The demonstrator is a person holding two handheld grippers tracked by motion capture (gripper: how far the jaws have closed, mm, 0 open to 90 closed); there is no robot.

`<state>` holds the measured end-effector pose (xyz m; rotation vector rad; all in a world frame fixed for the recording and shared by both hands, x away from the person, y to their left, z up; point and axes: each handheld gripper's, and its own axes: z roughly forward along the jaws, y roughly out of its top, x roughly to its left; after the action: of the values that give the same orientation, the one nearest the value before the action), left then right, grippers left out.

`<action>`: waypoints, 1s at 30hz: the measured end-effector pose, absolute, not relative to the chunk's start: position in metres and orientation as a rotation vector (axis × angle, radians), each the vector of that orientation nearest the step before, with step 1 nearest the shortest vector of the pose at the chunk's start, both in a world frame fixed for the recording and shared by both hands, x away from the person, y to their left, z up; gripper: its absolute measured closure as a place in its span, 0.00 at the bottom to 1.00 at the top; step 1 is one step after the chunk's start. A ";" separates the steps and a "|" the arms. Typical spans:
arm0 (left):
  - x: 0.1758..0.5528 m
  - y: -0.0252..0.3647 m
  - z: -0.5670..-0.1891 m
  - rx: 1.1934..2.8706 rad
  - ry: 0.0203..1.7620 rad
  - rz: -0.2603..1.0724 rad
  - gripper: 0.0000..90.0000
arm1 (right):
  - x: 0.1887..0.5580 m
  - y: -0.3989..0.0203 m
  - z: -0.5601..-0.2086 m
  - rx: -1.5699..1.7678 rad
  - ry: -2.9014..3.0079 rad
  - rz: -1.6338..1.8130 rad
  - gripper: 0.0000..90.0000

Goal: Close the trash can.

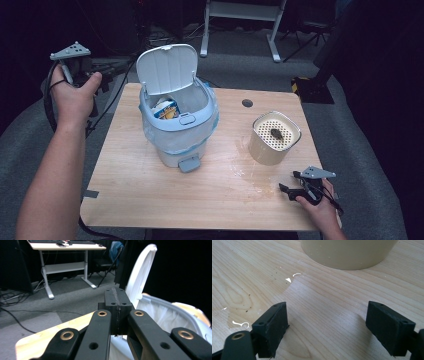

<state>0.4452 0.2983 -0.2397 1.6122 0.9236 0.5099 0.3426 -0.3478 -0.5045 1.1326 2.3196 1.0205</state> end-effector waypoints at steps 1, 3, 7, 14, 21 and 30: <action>0.447 0.298 -0.240 1.611 0.925 0.504 1.00 | 0.343 -0.348 -0.505 1.132 2.320 1.020 0.20; 0.450 0.296 -0.241 1.601 0.929 0.494 1.00 | 0.343 -0.348 -0.504 1.132 2.320 1.020 0.20; 0.457 0.294 -0.241 1.575 0.926 0.465 1.00 | 0.343 -0.348 -0.504 1.132 2.320 1.020 0.20; 0.475 0.292 -0.237 1.589 0.954 0.467 1.00 | 0.343 -0.348 -0.504 1.132 2.320 1.021 0.20; 0.476 0.282 -0.233 1.609 0.891 0.421 1.00 | 0.343 -0.348 -0.505 1.132 2.320 1.021 0.20; 0.457 0.274 -0.234 1.688 0.777 0.359 1.00 | 0.343 -0.348 -0.505 1.133 2.320 1.020 0.20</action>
<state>0.4565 0.2738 -0.2336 1.6883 0.7765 0.3588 0.3426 -0.3478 -0.5045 1.1326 2.3198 1.0204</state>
